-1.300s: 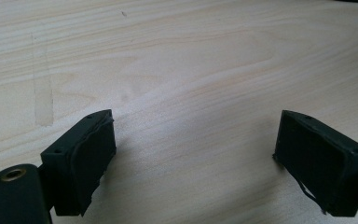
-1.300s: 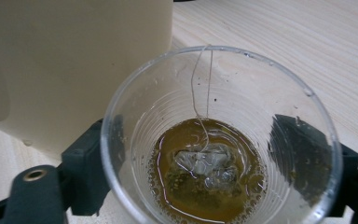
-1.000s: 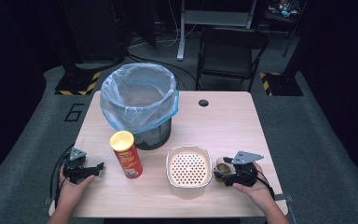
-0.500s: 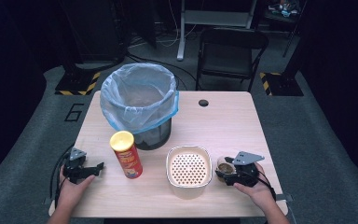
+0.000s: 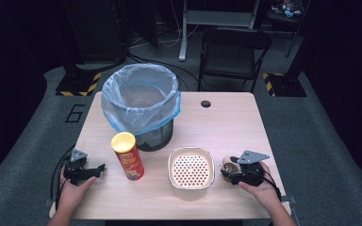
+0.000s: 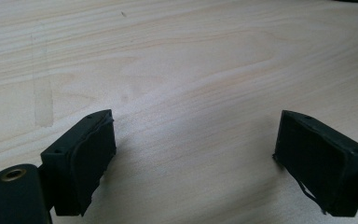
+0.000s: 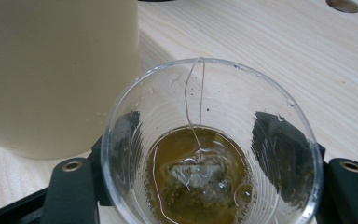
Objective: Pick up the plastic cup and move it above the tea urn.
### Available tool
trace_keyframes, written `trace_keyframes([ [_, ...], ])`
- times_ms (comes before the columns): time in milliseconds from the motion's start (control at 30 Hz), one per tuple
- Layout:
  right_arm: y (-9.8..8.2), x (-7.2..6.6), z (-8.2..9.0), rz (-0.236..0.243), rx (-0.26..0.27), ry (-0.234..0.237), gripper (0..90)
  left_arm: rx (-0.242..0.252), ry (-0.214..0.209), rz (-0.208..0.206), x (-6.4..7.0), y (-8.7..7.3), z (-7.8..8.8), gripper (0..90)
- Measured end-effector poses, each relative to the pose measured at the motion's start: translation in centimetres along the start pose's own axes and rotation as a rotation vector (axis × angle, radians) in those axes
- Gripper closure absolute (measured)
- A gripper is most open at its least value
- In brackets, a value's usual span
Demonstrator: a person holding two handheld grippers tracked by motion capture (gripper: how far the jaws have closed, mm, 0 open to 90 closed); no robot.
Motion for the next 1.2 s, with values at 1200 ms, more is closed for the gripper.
trace_keyframes([
  [1200,8.7,3.3,1.4,0.151,0.049,-0.006,34.9,0.000,0.000,0.000,0.0,0.0,0.0,12.0],
])
Point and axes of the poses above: each handheld gripper's, and its own axes: z roughly backward along the jaws, y roughly out of its top, x roughly to its right, the point moved 4 cm from there along -z, roughly forward along the jaws, and after that the axes turned 11 degrees about z, right-handed, at the moved point
